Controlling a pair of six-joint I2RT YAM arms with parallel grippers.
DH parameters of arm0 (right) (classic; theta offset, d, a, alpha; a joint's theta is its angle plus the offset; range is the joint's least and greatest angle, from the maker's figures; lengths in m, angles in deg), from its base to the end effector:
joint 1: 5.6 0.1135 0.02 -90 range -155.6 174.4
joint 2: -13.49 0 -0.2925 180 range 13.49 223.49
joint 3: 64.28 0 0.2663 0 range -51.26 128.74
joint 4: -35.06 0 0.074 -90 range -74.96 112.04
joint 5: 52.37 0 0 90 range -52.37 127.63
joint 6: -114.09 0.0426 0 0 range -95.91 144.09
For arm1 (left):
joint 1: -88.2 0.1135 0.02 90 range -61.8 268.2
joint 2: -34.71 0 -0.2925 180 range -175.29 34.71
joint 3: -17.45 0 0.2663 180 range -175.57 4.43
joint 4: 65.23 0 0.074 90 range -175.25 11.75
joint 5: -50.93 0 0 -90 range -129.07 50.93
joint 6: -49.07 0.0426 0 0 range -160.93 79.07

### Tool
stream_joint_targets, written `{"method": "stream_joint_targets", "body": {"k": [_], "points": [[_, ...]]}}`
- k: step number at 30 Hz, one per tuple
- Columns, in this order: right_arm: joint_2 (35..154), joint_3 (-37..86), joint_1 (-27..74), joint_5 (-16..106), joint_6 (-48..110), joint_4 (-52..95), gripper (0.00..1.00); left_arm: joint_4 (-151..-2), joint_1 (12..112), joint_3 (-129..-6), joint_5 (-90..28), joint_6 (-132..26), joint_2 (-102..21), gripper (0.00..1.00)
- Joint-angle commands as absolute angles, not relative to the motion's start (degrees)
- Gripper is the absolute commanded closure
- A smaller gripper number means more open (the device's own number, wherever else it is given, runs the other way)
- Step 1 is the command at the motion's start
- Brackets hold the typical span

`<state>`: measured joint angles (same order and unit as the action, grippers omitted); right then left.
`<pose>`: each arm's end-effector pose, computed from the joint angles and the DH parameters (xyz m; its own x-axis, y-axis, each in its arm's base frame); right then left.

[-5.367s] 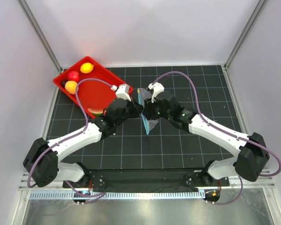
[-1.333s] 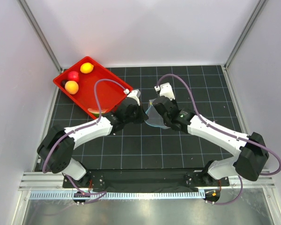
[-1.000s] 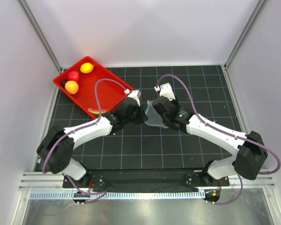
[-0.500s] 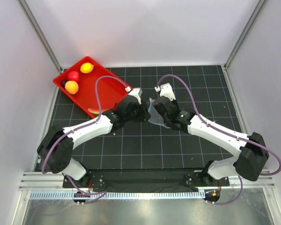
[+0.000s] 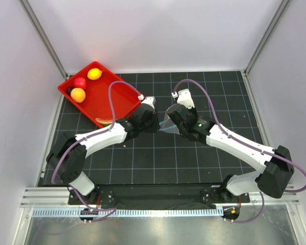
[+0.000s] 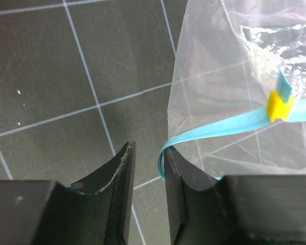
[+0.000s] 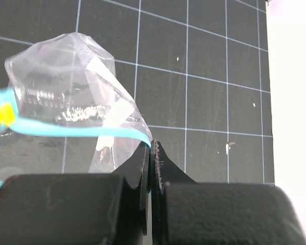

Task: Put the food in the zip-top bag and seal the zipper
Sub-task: Open the zipper of the food storage bag at the center of the board.

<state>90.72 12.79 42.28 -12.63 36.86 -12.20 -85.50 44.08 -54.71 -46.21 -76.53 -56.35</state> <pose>0.2189 0.1932 0.3235 -0.5093 -0.3526 -0.7850 -0.0130 0.9153 -0.4026 0.2675 -0.2520 0.2463 -0.7305 -0.0962 -0.6761 0.2415 0.8897 -0.3875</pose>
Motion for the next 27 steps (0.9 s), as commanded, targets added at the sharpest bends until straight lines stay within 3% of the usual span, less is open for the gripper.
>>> {"method": "stream_joint_targets", "body": {"k": [1,8,11,12,18,21,27], "points": [[88.11,16.24,41.51,-18.18,38.59,-14.17,0.99,-86.6,44.17,-56.39,-48.57,-75.47,-56.43,0.69],[88.28,16.59,40.63,-16.08,39.2,-14.44,0.99,-86.08,44.17,-56.13,-46.99,-74.86,-56.17,0.7],[89.51,16.41,40.72,-13.27,39.29,-14.0,0.99,-84.24,44.17,-56.22,-43.39,-74.51,-55.9,0.6],[90.04,16.5,40.72,-12.83,39.55,-14.0,0.99,-83.62,44.08,-56.3,-42.08,-74.25,-55.9,0.5],[96.01,17.29,40.63,-14.22,39.29,-13.99,0.99,-82.91,44.17,-58.85,-35.3,-73.8,-56.78,0.39],[97.78,17.91,40.63,-15.19,39.64,-13.74,0.99,-82.91,44.17,-58.15,-37.22,-74.24,-55.03,0.19],[98.57,17.47,40.55,-15.98,39.29,-12.85,0.99,-83.17,44.78,-56.31,-38.64,-75.03,-49.76,0.1]]}}
